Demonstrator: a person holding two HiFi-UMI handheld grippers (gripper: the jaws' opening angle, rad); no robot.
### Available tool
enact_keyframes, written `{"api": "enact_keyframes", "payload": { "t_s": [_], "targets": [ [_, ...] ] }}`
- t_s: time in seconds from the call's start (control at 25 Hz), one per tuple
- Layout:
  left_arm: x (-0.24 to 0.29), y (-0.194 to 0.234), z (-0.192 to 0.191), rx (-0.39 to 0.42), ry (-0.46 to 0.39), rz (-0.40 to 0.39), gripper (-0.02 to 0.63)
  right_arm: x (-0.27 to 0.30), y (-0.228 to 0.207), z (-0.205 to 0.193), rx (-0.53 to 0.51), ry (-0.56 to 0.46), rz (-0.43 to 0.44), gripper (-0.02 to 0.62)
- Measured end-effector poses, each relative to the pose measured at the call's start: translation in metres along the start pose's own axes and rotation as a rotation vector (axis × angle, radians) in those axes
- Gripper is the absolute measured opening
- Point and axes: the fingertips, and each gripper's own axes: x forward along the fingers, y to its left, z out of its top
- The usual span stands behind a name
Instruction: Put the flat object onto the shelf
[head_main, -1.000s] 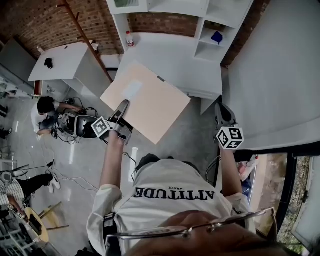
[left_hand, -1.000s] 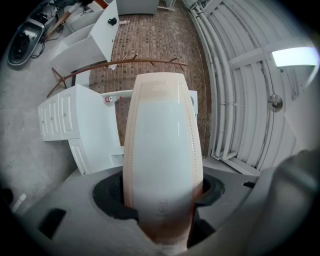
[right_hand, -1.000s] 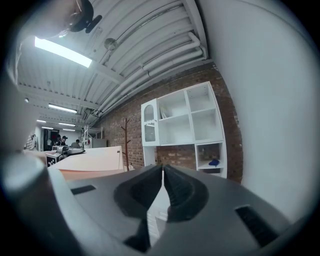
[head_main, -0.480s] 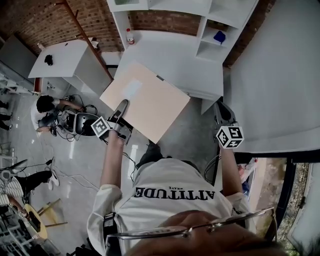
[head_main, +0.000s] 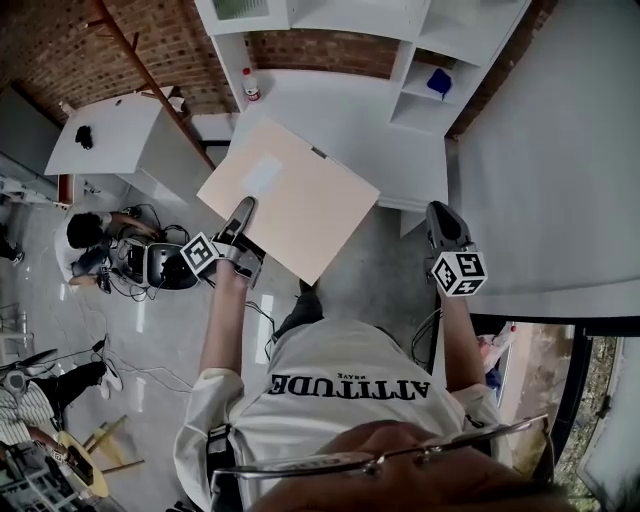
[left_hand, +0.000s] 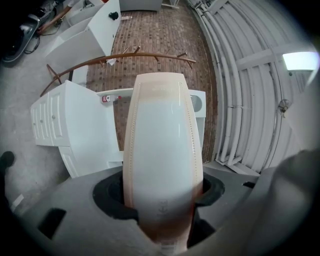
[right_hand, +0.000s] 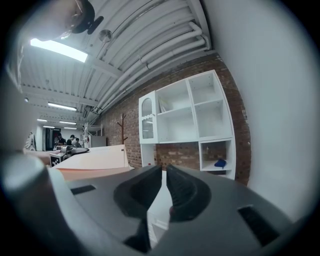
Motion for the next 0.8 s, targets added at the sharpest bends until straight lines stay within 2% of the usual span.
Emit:
{"api": "enact_keyframes", "payload": {
  "t_s": [0.56,0.8],
  "targets": [
    [0.107,0.037,0.104,-0.037,0.08,0.002,0.279,0.127,-0.007,0.026,-0.013,0.013,-0.06,0.029],
    [0.141,0.057,0.139,-0.047,0.126,0.005,0.279,0.166,-0.008,0.022,-0.009,0.021,-0.107,0.029]
  ]
}}
